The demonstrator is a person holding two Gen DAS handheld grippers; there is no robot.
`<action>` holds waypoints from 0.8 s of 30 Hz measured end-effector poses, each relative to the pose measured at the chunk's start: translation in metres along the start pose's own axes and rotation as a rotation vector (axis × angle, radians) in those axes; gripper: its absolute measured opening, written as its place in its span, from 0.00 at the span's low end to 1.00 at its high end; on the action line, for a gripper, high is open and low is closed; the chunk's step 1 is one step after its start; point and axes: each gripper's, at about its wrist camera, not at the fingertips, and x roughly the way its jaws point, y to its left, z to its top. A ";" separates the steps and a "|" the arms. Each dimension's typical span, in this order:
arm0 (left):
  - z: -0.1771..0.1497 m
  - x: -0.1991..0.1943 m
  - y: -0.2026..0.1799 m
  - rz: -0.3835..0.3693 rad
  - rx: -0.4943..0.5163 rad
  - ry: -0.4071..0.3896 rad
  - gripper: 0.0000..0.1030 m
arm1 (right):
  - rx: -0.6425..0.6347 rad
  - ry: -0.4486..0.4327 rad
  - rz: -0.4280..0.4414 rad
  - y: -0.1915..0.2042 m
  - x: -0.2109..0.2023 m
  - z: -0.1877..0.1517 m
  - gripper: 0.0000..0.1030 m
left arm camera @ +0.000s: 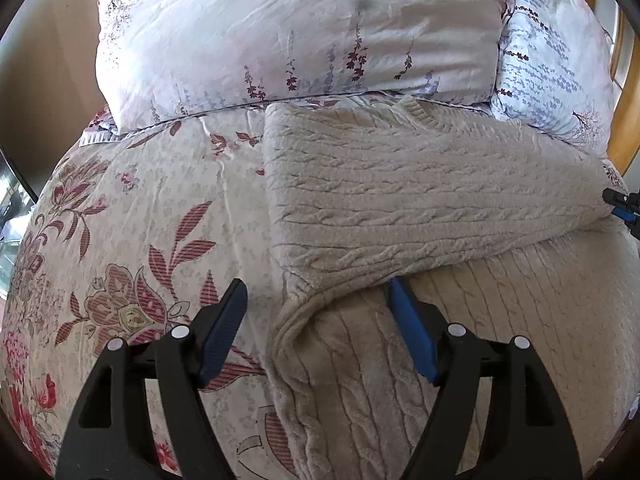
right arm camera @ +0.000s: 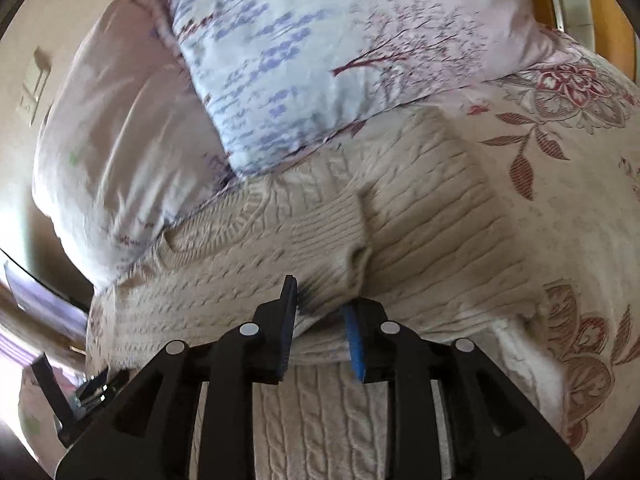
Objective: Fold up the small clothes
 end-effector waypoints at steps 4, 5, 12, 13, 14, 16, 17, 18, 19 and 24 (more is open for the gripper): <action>0.000 0.000 0.002 -0.007 -0.015 0.004 0.72 | 0.002 -0.016 -0.063 -0.006 0.001 0.001 0.09; 0.000 0.000 0.002 -0.009 -0.018 0.005 0.72 | 0.006 -0.011 -0.077 -0.009 0.002 0.002 0.09; -0.011 -0.010 0.009 -0.082 -0.051 -0.001 0.71 | -0.003 0.023 -0.017 -0.012 -0.012 0.003 0.26; -0.016 -0.015 0.012 -0.106 -0.059 -0.008 0.71 | -0.005 0.015 0.013 -0.014 -0.024 0.002 0.37; -0.019 -0.019 0.013 -0.119 -0.062 -0.013 0.71 | -0.009 -0.001 0.039 -0.017 -0.036 0.000 0.58; -0.030 -0.031 0.020 -0.172 -0.080 -0.027 0.71 | -0.024 -0.028 0.079 -0.026 -0.059 -0.005 0.66; -0.036 -0.038 0.025 -0.213 -0.100 -0.032 0.70 | -0.028 -0.027 0.093 -0.031 -0.068 -0.007 0.66; -0.042 -0.043 0.029 -0.247 -0.120 -0.036 0.69 | -0.022 -0.018 0.115 -0.041 -0.079 -0.012 0.66; -0.047 -0.046 0.032 -0.270 -0.134 -0.039 0.68 | -0.012 -0.011 0.130 -0.049 -0.085 -0.016 0.66; -0.074 -0.060 0.046 -0.402 -0.220 -0.034 0.58 | 0.035 0.022 0.120 -0.097 -0.111 -0.044 0.60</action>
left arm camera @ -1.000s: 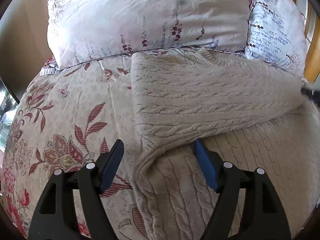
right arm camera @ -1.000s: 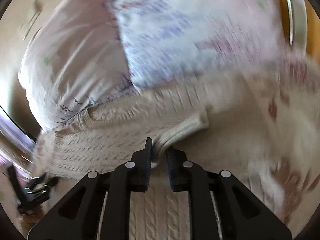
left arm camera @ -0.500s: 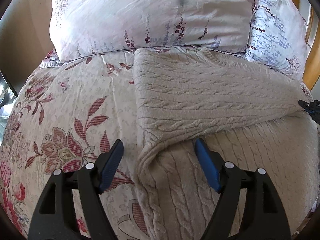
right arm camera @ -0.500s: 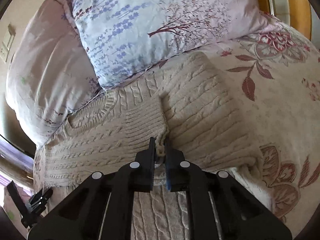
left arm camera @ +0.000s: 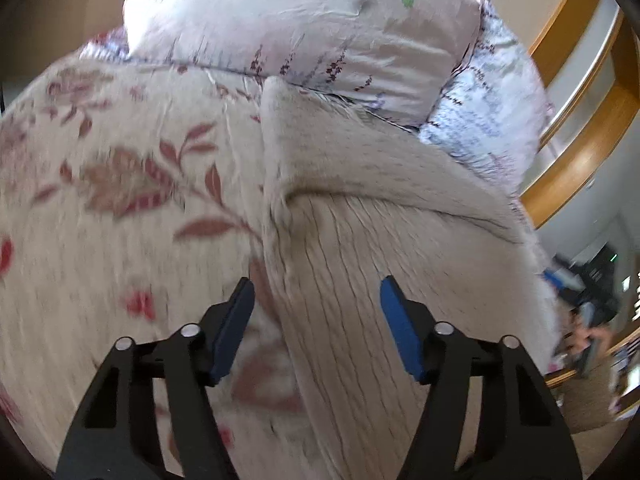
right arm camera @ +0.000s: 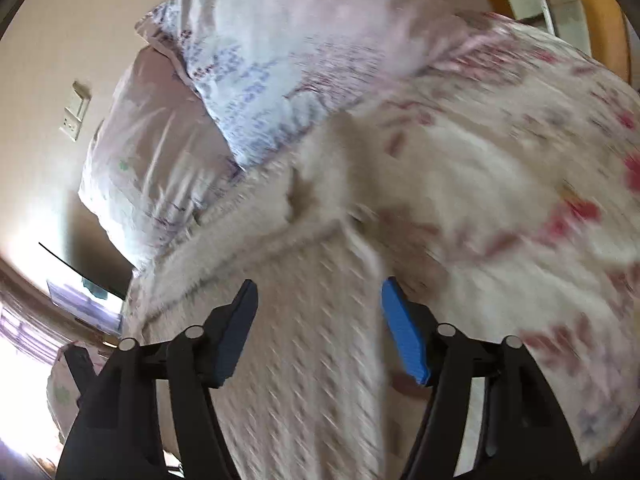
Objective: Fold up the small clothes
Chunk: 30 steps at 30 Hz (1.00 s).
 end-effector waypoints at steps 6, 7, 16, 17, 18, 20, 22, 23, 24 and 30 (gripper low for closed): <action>-0.029 -0.007 -0.002 -0.084 -0.042 0.009 0.53 | 0.030 0.070 0.007 -0.025 -0.009 -0.035 0.49; -0.033 -0.009 -0.005 -0.083 -0.036 0.001 0.53 | 0.030 0.071 0.018 -0.025 -0.012 -0.039 0.48; -0.071 -0.025 -0.013 -0.194 -0.067 -0.017 0.47 | 0.049 0.153 0.189 -0.021 -0.021 -0.071 0.35; -0.075 -0.026 -0.013 -0.210 -0.074 -0.014 0.46 | 0.051 0.168 0.215 -0.021 -0.020 -0.075 0.32; -0.080 -0.028 -0.014 -0.225 -0.082 -0.016 0.43 | 0.046 0.173 0.229 -0.020 -0.021 -0.078 0.31; -0.088 -0.031 -0.014 -0.249 -0.096 -0.016 0.42 | 0.044 0.186 0.261 -0.018 -0.023 -0.084 0.31; -0.098 -0.035 -0.015 -0.285 -0.120 -0.015 0.41 | 0.067 0.213 0.309 -0.018 -0.024 -0.091 0.30; -0.103 -0.036 -0.014 -0.304 -0.134 -0.013 0.40 | 0.068 0.221 0.321 -0.018 -0.024 -0.095 0.30; -0.107 -0.037 -0.015 -0.320 -0.144 -0.010 0.39 | 0.063 0.229 0.328 -0.018 -0.025 -0.099 0.30; -0.125 -0.039 -0.020 -0.354 -0.149 0.032 0.37 | 0.038 0.283 0.358 -0.011 -0.030 -0.120 0.24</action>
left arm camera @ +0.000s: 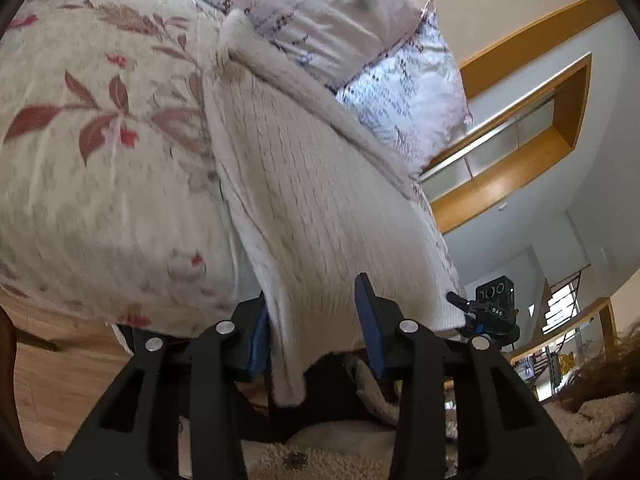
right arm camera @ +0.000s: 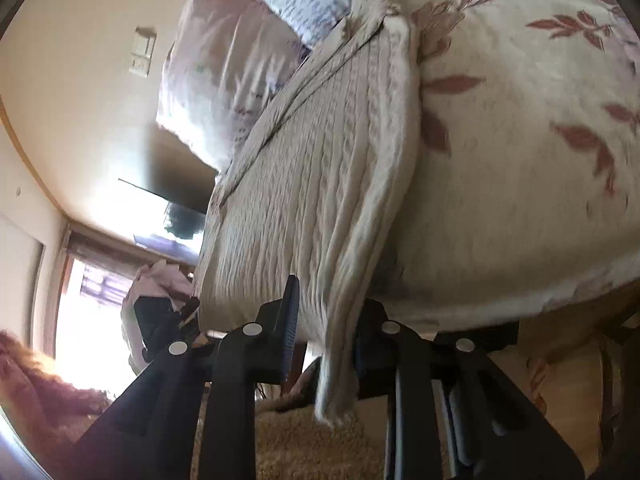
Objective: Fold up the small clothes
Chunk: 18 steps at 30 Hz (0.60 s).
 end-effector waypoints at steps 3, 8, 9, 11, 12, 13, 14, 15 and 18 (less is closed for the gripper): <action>-0.008 0.009 0.000 0.017 0.006 0.045 0.36 | -0.020 0.018 -0.020 0.004 0.001 -0.008 0.18; -0.004 0.013 -0.005 0.018 0.020 0.064 0.11 | -0.082 -0.030 -0.036 0.019 -0.002 -0.005 0.08; -0.002 0.013 -0.008 0.022 0.031 0.064 0.09 | -0.112 -0.053 -0.042 0.027 -0.004 -0.001 0.08; 0.002 0.010 -0.014 0.047 0.057 0.051 0.07 | -0.158 -0.088 -0.051 0.037 -0.008 0.003 0.08; 0.005 0.007 -0.016 0.050 0.064 0.041 0.07 | -0.183 -0.109 -0.060 0.043 -0.009 0.006 0.08; 0.007 0.004 -0.017 0.053 0.069 0.033 0.07 | -0.224 -0.141 -0.085 0.053 -0.011 0.011 0.08; 0.013 0.002 -0.019 0.060 0.080 0.016 0.06 | -0.245 -0.158 -0.100 0.056 -0.013 0.012 0.08; 0.017 -0.001 -0.020 0.066 0.086 0.005 0.06 | -0.269 -0.178 -0.118 0.062 -0.014 0.015 0.08; 0.038 -0.012 -0.023 0.094 0.098 -0.055 0.06 | -0.338 -0.253 -0.176 0.077 -0.017 0.024 0.08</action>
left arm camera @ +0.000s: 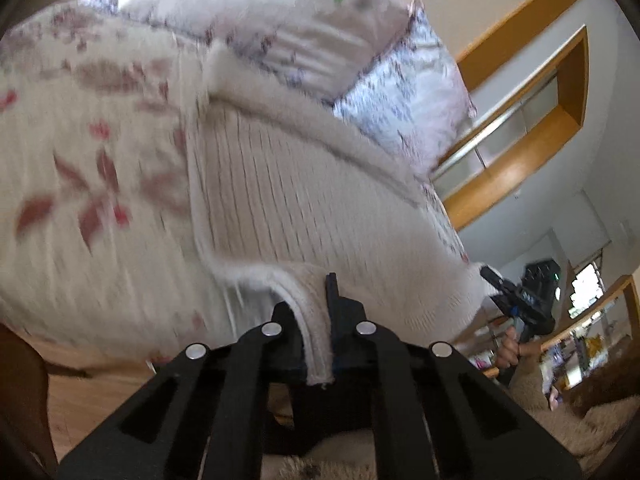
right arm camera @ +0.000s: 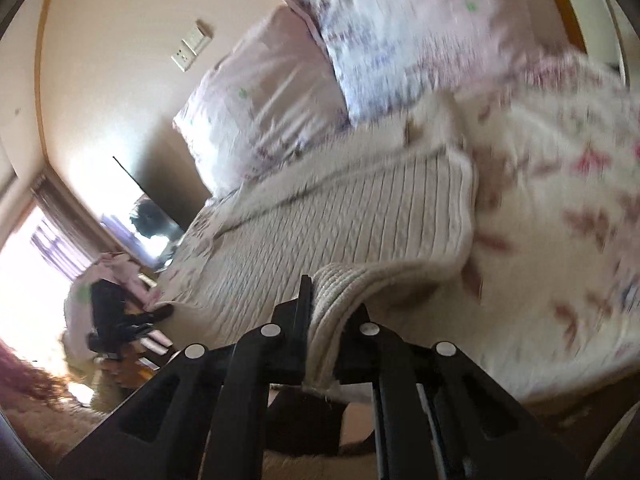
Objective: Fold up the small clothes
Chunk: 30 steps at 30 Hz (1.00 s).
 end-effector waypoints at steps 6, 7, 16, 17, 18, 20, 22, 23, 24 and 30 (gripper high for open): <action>0.048 -0.008 0.000 0.071 -0.006 -0.120 0.06 | -0.092 -0.123 -0.124 0.009 0.002 0.021 0.08; 0.055 -0.007 -0.002 0.089 0.004 -0.135 0.06 | -0.105 -0.146 -0.156 0.009 0.003 0.027 0.08; 0.121 0.032 -0.034 0.283 0.178 -0.201 0.06 | -0.161 -0.191 -0.327 0.006 0.038 0.076 0.08; 0.128 0.036 -0.035 0.293 0.183 -0.203 0.06 | -0.164 -0.191 -0.338 0.007 0.043 0.081 0.08; 0.138 0.042 -0.036 0.307 0.184 -0.204 0.06 | -0.167 -0.191 -0.351 0.007 0.048 0.087 0.08; 0.153 0.053 -0.035 0.327 0.174 -0.207 0.06 | -0.179 -0.193 -0.369 0.008 0.054 0.095 0.08; 0.168 0.065 -0.032 0.349 0.163 -0.210 0.06 | -0.191 -0.197 -0.388 0.008 0.061 0.105 0.08; 0.174 0.070 -0.031 0.357 0.157 -0.209 0.06 | -0.195 -0.198 -0.395 0.008 0.064 0.110 0.08; 0.182 0.076 -0.029 0.367 0.150 -0.207 0.06 | -0.198 -0.199 -0.400 0.008 0.067 0.114 0.08; 0.216 0.101 -0.027 0.407 0.143 -0.227 0.06 | -0.197 -0.217 -0.419 0.004 0.089 0.145 0.08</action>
